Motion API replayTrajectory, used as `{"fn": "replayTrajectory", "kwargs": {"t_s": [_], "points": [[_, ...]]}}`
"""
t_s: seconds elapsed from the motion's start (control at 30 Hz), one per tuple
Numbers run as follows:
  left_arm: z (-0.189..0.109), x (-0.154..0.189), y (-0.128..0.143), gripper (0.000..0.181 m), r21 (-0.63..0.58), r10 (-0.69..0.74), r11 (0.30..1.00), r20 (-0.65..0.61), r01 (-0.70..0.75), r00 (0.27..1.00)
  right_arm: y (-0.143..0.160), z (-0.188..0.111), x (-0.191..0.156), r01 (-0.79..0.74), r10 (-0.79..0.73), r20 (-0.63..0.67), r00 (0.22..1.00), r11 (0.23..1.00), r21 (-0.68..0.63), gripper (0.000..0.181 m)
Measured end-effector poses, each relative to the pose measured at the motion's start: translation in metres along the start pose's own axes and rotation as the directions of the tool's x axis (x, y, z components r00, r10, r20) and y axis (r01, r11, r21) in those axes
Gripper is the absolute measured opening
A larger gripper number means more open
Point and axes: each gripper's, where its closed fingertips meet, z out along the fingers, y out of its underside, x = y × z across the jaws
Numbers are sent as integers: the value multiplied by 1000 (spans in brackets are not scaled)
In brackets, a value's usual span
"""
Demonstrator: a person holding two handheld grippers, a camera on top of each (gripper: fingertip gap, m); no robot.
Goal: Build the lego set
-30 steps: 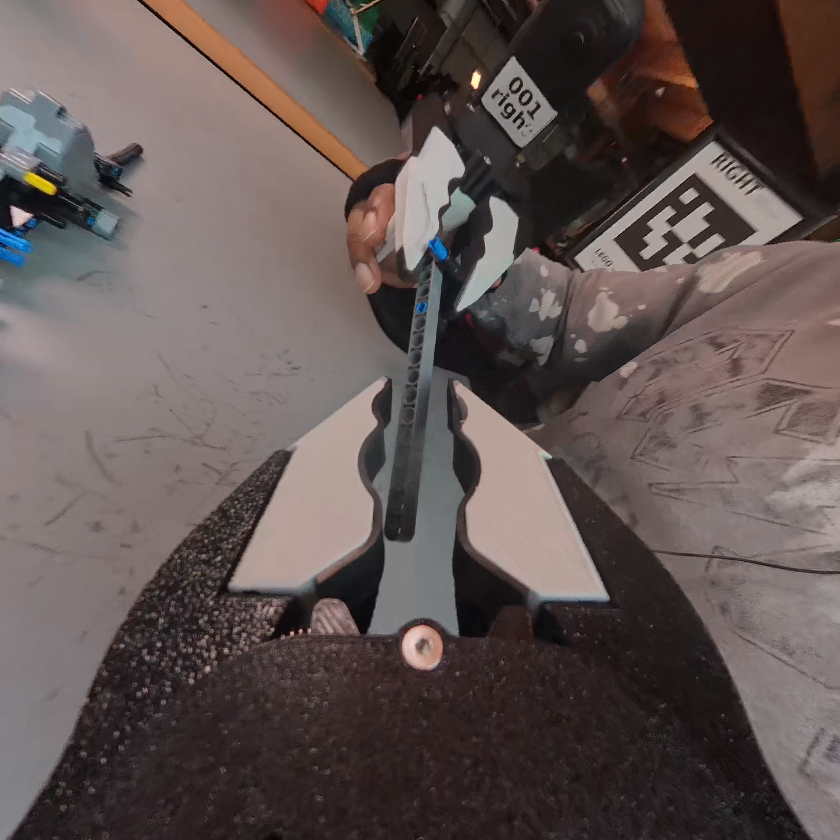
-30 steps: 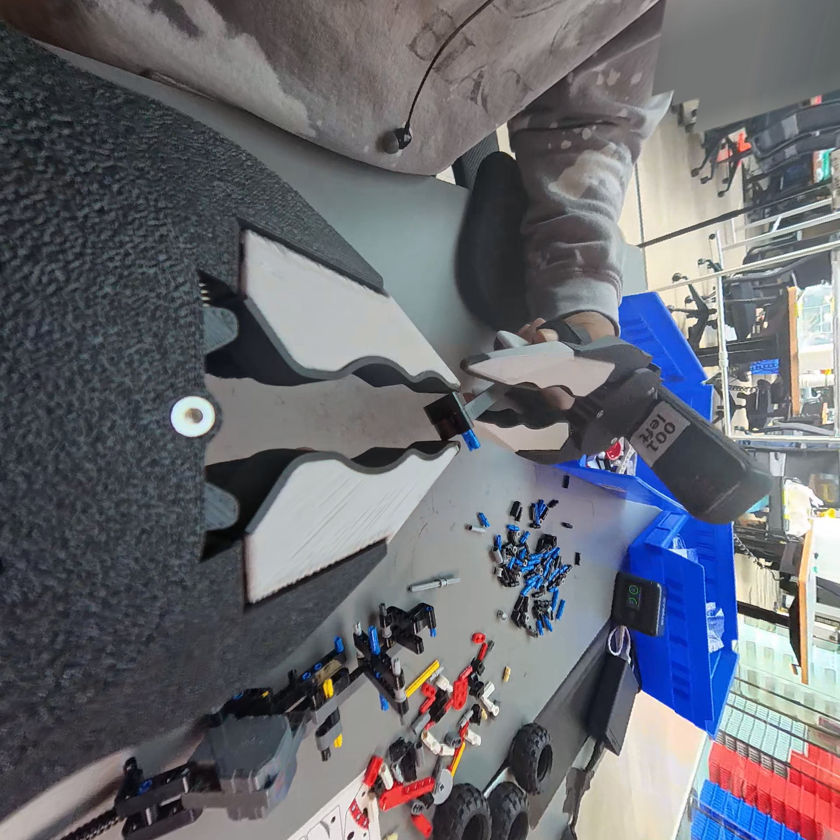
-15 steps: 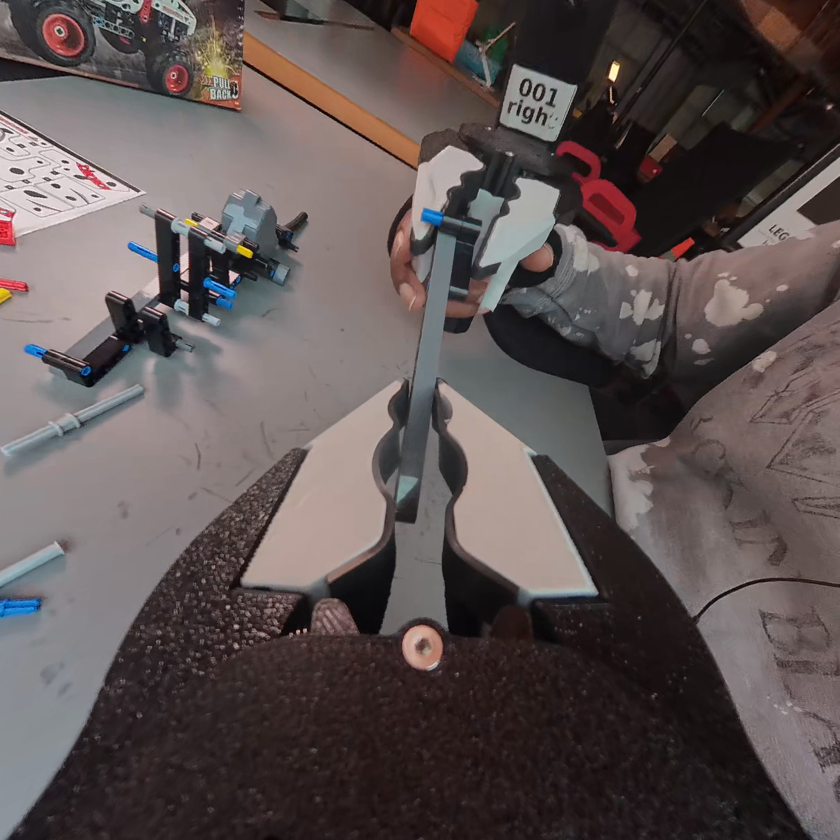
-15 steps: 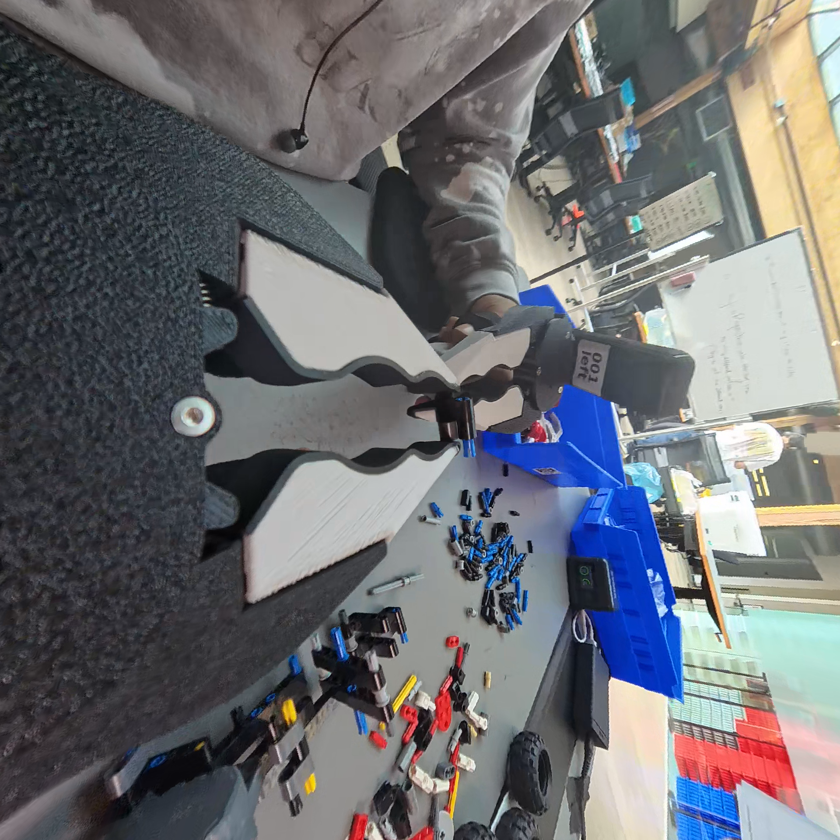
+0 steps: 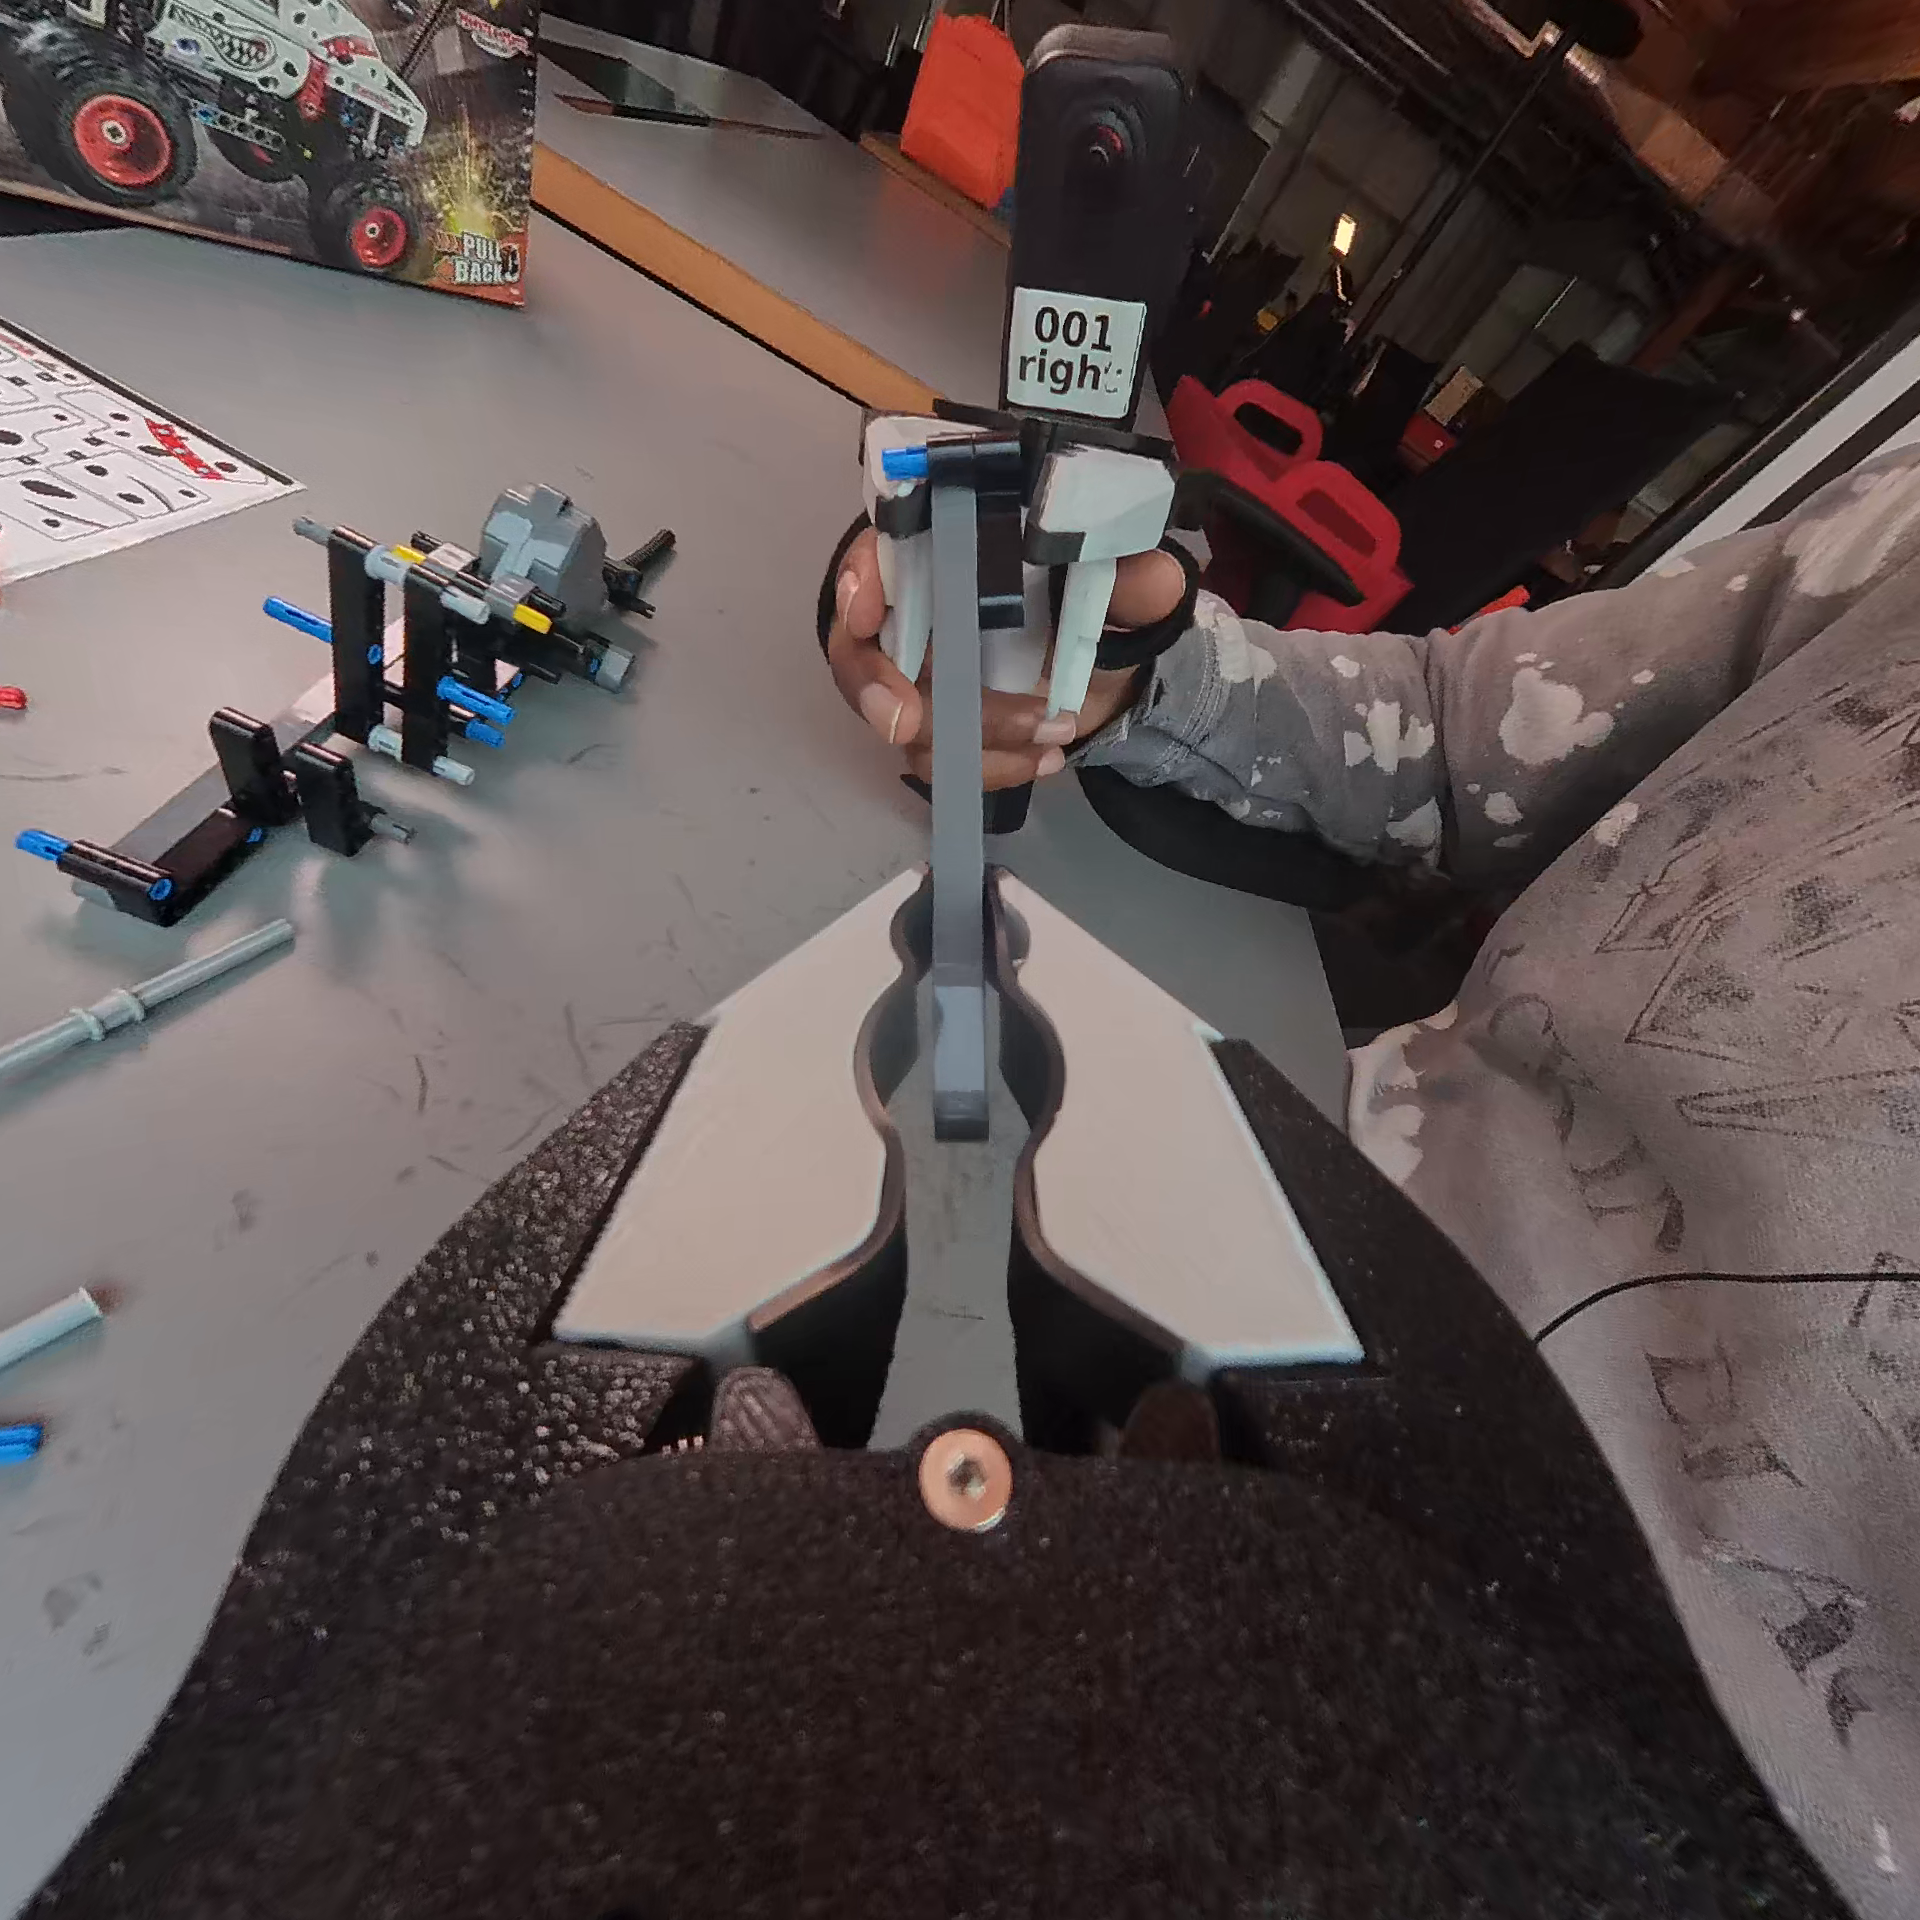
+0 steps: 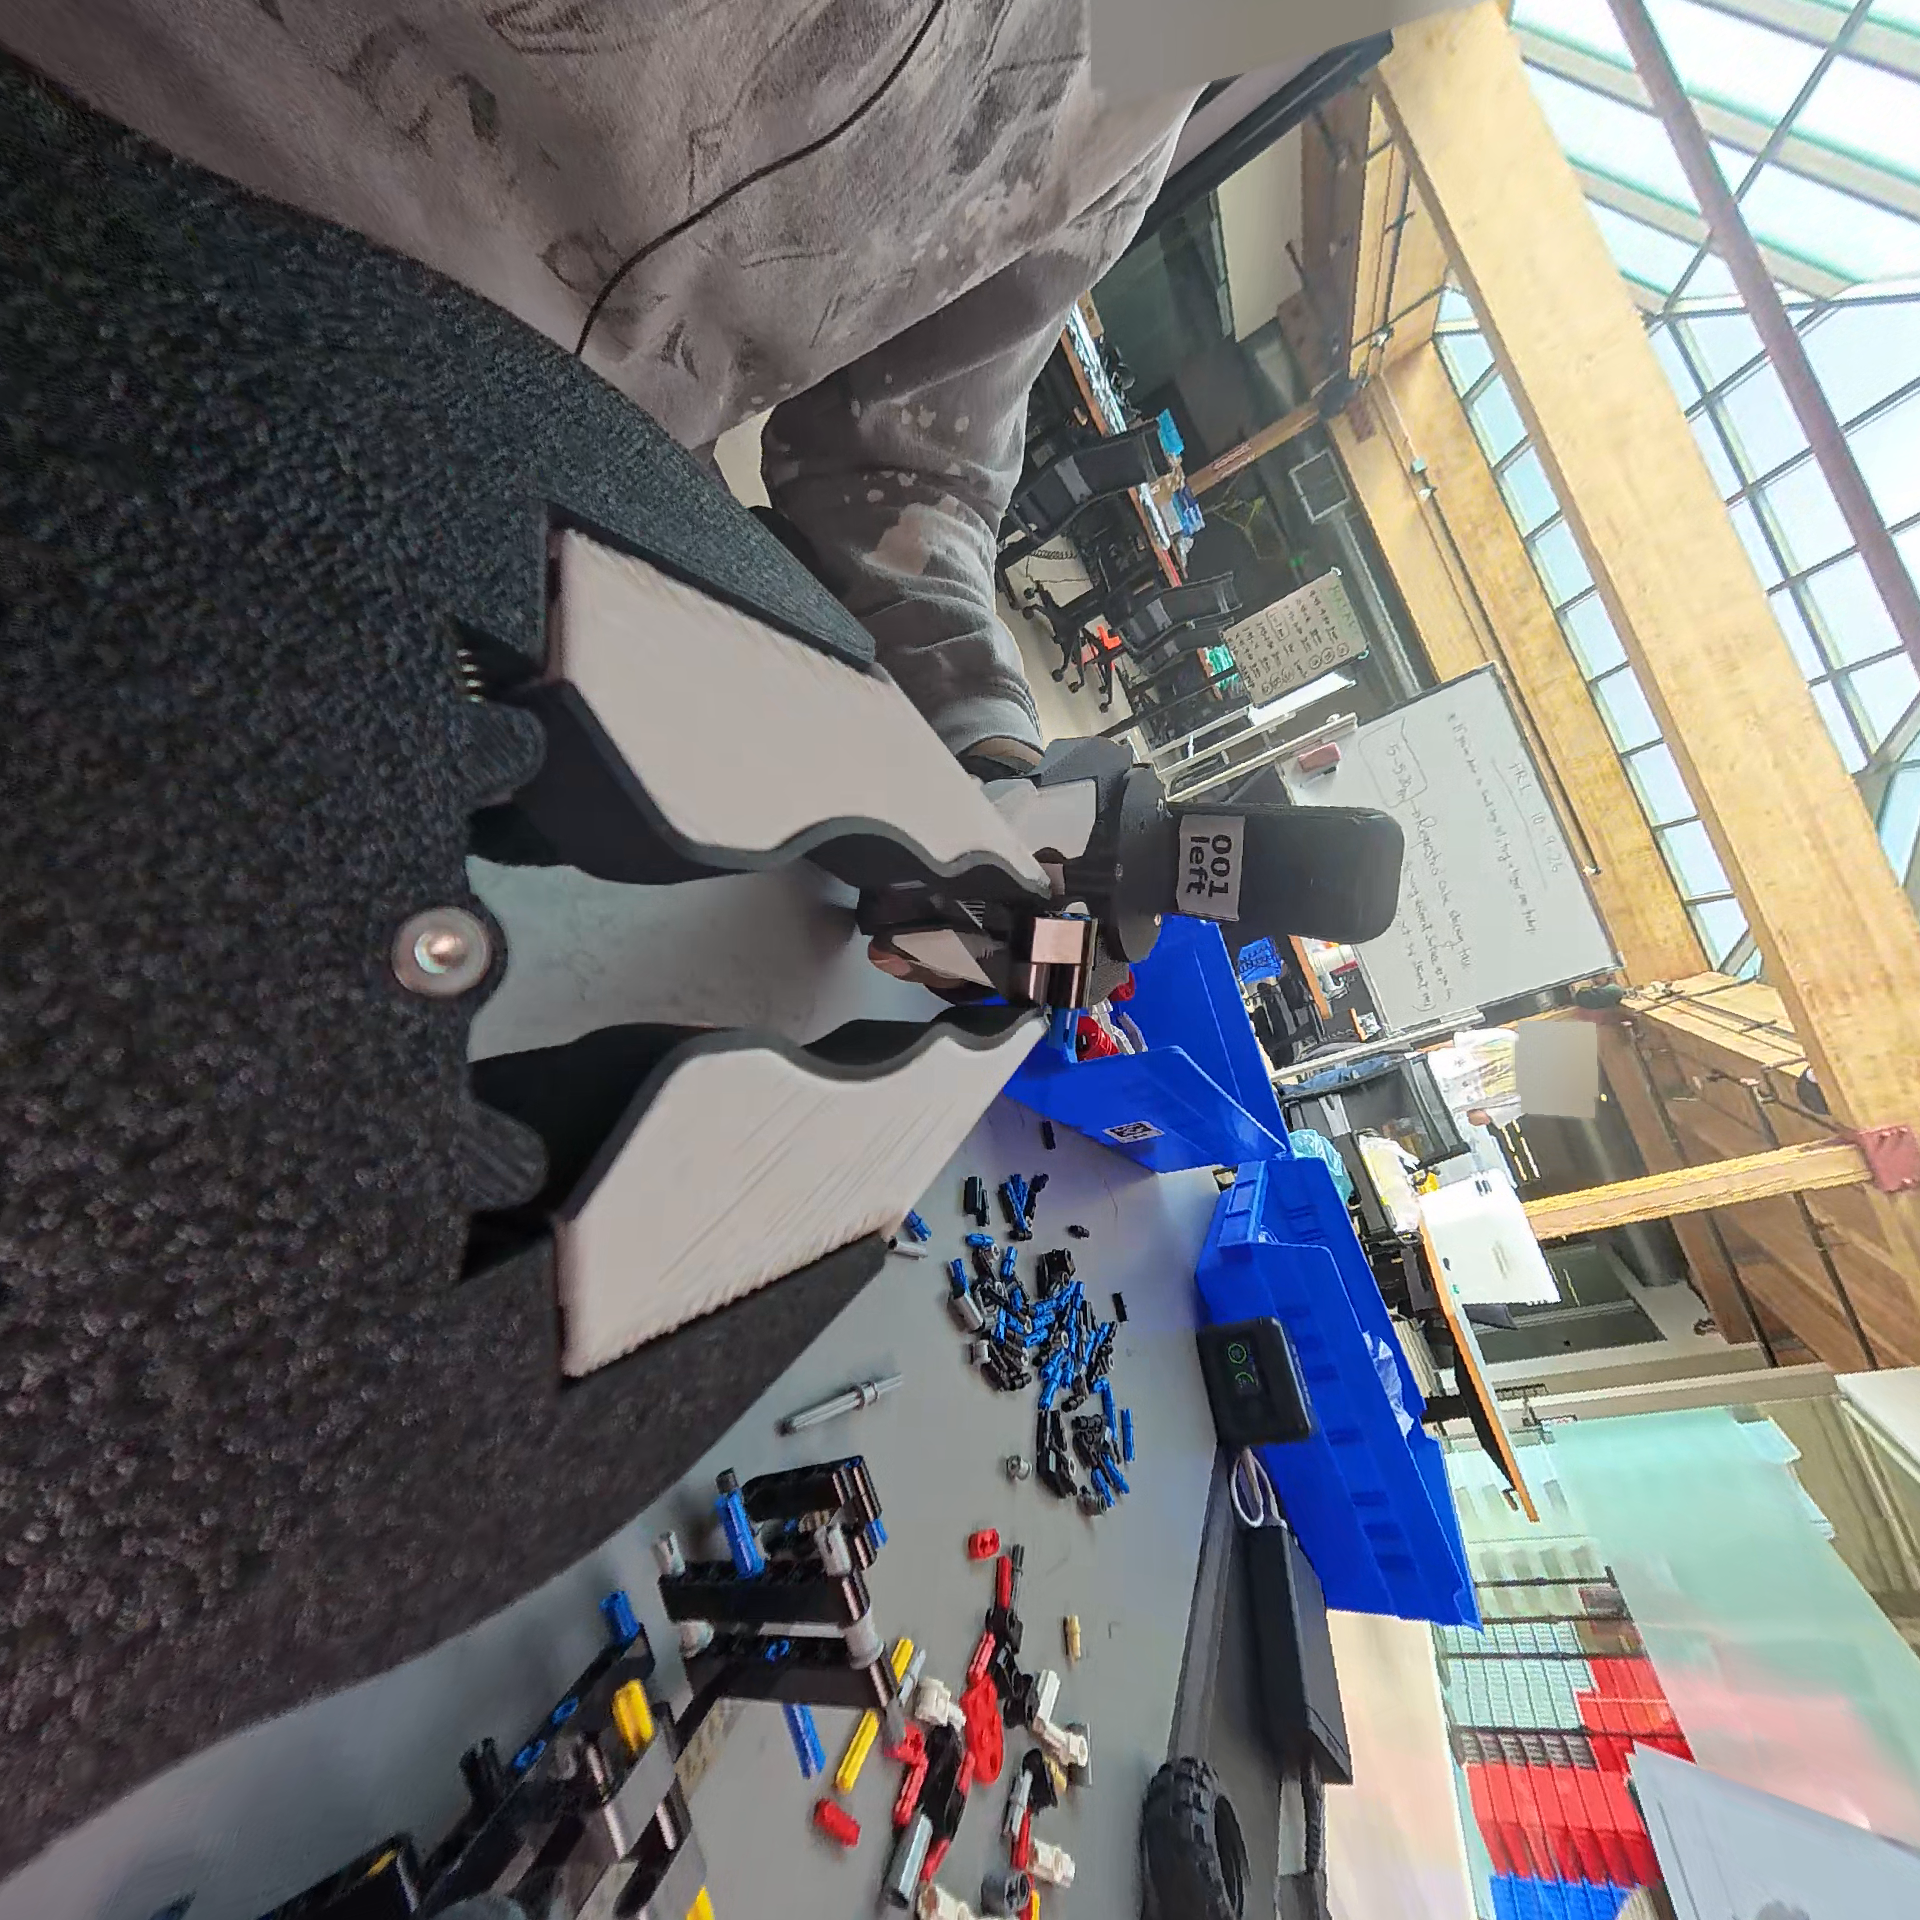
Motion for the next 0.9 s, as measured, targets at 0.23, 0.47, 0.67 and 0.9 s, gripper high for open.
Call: {"fn": "replayTrajectory", "kwargs": {"t_s": [0.23,0.47,0.67,0.9], "points": [[-4,19,2,11,-23,-12,1000,-121,9,993,-4,-11,-14,3,-1,74,997,1000,-15,18],[-10,39,-8,22,22,-141,988,-311,155,940,-5,-17,-31,-15,16,172,985,1000,-7,18],[-4,50,-10,28,10,-209,973,-394,231,895,4,-14,-47,-14,27,251,968,998,-53,17],[12,98,4,16,-143,-302,952,-597,272,743,12,-16,-82,-67,123,483,867,989,-132,16]]}}
